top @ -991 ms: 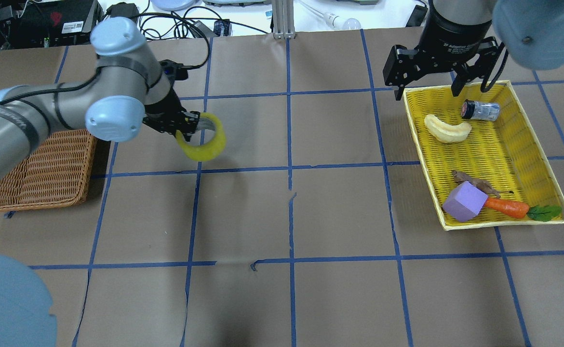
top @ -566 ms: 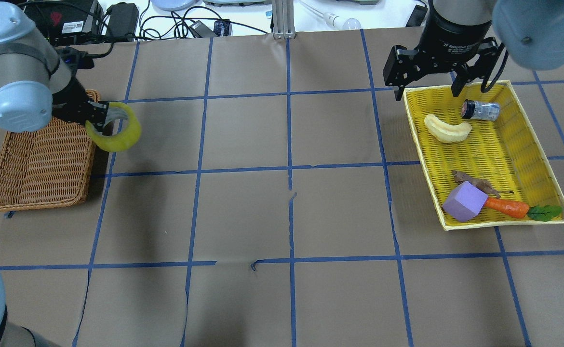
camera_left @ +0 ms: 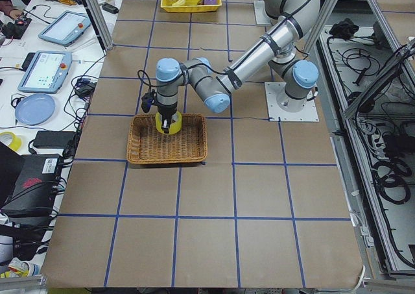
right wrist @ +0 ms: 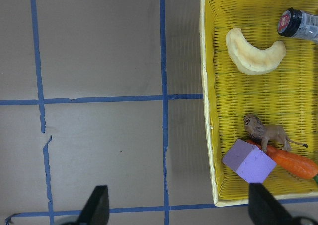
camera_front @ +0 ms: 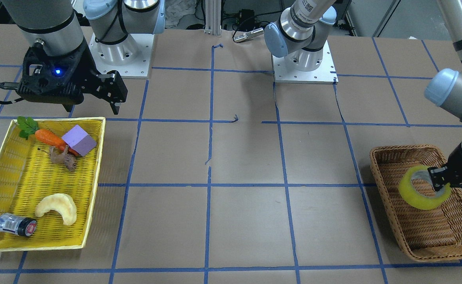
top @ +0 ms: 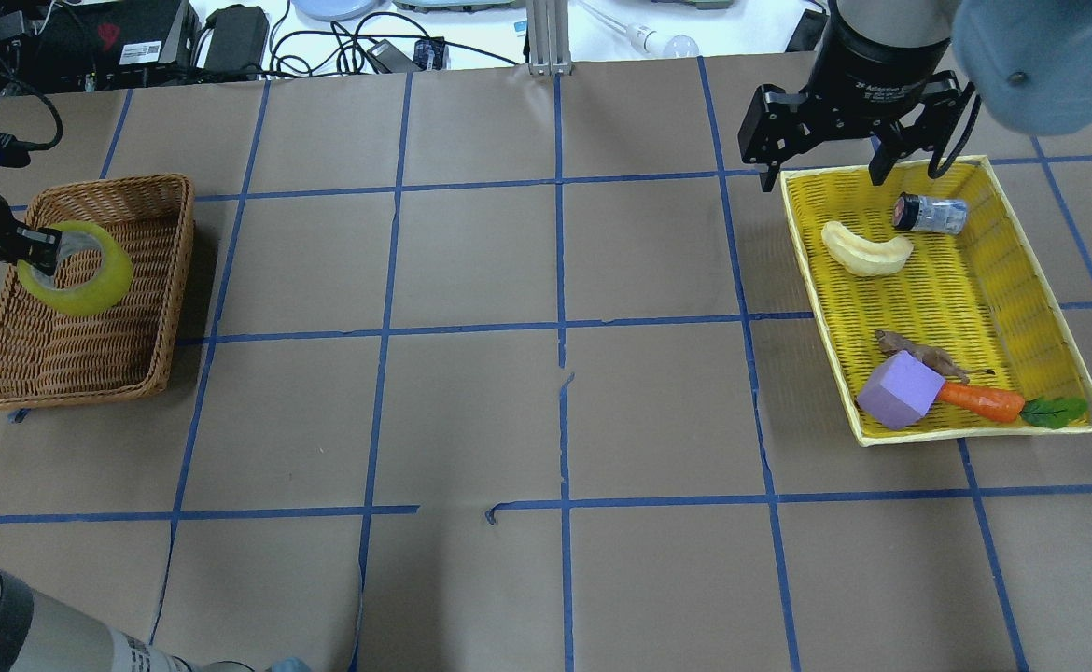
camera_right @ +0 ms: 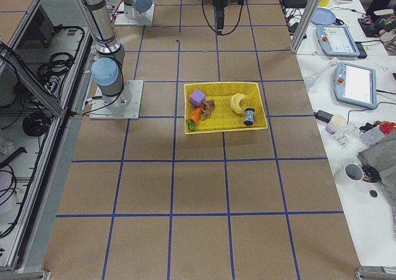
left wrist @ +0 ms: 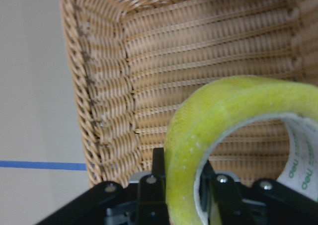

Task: Transfer tape with both arms
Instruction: 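Lower the tape roll into the wicker basket and open the left gripper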

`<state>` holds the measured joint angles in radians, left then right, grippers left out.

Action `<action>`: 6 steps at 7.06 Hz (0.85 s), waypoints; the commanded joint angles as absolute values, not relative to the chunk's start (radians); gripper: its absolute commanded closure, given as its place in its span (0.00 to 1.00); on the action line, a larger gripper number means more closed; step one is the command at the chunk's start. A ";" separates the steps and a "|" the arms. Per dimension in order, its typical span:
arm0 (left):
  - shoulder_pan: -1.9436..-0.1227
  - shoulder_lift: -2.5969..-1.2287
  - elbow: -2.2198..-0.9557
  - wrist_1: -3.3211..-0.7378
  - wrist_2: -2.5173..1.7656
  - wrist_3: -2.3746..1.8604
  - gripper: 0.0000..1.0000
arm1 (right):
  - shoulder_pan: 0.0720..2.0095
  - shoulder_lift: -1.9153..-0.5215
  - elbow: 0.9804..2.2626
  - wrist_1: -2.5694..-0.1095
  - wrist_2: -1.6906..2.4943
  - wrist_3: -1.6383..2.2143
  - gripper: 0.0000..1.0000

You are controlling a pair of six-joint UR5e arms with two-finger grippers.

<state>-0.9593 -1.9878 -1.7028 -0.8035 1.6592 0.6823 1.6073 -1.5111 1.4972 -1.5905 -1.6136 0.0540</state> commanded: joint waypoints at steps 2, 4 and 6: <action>-0.934 -2.036 -1.729 -0.779 1.646 0.689 0.48 | 1.609 -1.509 1.497 -1.624 -1.577 0.064 0.00; -0.942 -2.004 -1.718 -0.779 1.597 0.588 0.00 | 1.609 -1.509 1.497 -1.624 -1.575 0.064 0.00; -1.000 -1.948 -1.688 -0.794 1.604 0.539 0.00 | 1.609 -1.509 1.499 -1.623 -1.577 0.066 0.00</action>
